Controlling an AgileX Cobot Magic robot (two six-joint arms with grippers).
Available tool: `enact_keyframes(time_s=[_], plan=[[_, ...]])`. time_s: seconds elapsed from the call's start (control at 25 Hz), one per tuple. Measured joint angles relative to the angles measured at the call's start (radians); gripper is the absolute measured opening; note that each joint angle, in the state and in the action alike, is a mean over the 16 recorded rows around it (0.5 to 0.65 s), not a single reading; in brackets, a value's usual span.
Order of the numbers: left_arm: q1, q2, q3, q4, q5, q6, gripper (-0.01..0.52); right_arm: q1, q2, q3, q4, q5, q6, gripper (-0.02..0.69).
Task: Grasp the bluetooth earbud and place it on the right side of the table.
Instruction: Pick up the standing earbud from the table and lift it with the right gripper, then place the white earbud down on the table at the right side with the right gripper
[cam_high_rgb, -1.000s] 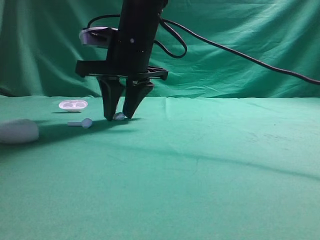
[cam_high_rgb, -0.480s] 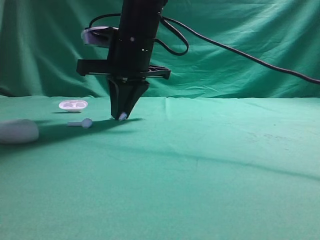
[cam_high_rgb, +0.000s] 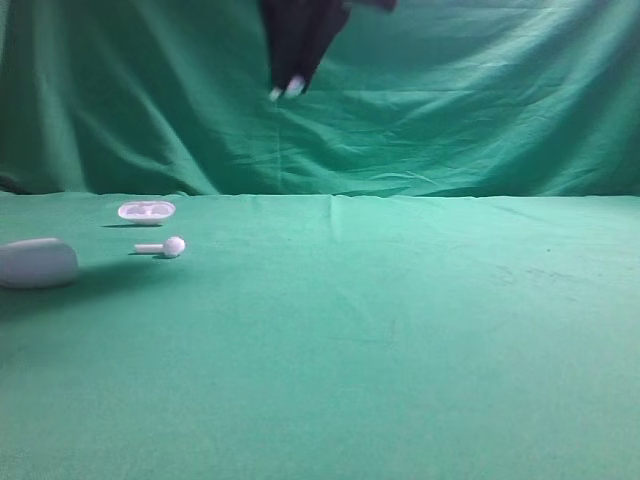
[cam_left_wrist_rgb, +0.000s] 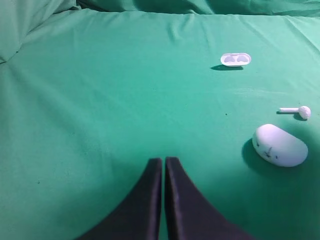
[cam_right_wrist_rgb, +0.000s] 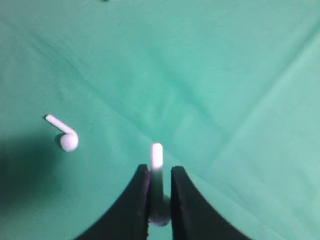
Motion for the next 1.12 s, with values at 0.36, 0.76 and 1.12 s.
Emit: enact_keyframes(time_s=[0.36,0.76,1.12], plan=[[0.0,0.0,0.0,0.0,0.0,0.0,0.0,-0.111,-0.271,0.093,-0.039,0.108,0.067,0.074],[0.0,0.0,0.0,0.0,0.0,0.0,0.0,-0.334,-0.638,0.596,-0.049,-0.049,0.105,0.074],[0.0,0.0,0.0,0.0,0.0,0.0,0.0,-0.43,-0.712,1.074,-0.055,-0.419,0.115,0.074]])
